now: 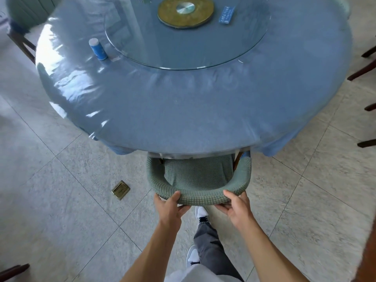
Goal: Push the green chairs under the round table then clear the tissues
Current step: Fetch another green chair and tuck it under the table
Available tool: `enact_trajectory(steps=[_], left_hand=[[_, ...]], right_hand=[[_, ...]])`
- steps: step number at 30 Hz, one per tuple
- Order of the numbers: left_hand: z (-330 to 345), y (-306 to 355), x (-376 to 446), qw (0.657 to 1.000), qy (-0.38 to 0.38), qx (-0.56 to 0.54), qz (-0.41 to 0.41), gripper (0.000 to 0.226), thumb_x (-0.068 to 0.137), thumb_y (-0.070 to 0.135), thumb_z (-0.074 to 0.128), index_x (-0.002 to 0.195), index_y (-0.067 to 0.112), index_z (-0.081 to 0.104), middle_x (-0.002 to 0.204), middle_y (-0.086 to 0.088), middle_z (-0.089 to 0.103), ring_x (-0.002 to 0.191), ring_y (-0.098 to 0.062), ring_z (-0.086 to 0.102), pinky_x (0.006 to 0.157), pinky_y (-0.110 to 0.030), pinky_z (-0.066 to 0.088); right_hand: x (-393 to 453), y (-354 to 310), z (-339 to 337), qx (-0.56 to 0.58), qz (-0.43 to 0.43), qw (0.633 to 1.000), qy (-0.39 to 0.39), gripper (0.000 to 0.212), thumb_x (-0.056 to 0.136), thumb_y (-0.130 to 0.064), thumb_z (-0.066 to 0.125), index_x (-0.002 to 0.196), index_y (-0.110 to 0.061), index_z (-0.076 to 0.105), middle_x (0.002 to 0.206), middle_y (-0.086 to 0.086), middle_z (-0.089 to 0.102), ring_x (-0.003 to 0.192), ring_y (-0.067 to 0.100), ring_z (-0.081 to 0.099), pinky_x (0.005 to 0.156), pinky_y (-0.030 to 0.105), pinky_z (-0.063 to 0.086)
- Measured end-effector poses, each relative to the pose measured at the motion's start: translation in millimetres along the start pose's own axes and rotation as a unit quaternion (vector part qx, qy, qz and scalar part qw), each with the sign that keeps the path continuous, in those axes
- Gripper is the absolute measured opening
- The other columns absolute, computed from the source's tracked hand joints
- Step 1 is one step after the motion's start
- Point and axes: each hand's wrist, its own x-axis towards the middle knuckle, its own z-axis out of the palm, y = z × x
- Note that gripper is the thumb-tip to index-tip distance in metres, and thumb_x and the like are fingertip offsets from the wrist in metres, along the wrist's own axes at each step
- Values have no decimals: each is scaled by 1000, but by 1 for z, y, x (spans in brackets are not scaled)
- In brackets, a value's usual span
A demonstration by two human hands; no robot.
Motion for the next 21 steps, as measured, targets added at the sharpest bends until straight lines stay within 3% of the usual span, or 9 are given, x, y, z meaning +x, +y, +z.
enact_trajectory(steps=[6, 9, 21], left_hand=[[31, 14, 12, 1000, -1, -5, 5, 38, 92, -3, 62, 122, 15, 45, 116, -19, 63, 90, -36, 72, 69, -52, 60], [43, 22, 18, 1000, -6, -8, 12, 38, 92, -2, 63, 122, 16, 44, 115, -19, 63, 85, -33, 74, 68, -50, 60], [80, 43, 33, 999, -25, -25, 12, 52, 93, 4, 65, 136, 19, 40, 125, -19, 61, 99, -37, 70, 72, -53, 61]], right_hand=[[25, -30, 15, -18, 6, 1000, -12, 41, 91, 2, 61, 127, -7, 44, 122, 27, 61, 104, 41, 65, 78, 53, 59], [37, -42, 22, -27, 9, 999, -13, 39, 91, 2, 61, 125, -7, 44, 120, 26, 61, 103, 41, 65, 76, 52, 60], [75, -78, 39, -26, 18, 998, -45, 38, 92, -1, 64, 124, -11, 46, 121, 23, 62, 102, 39, 67, 74, 52, 60]])
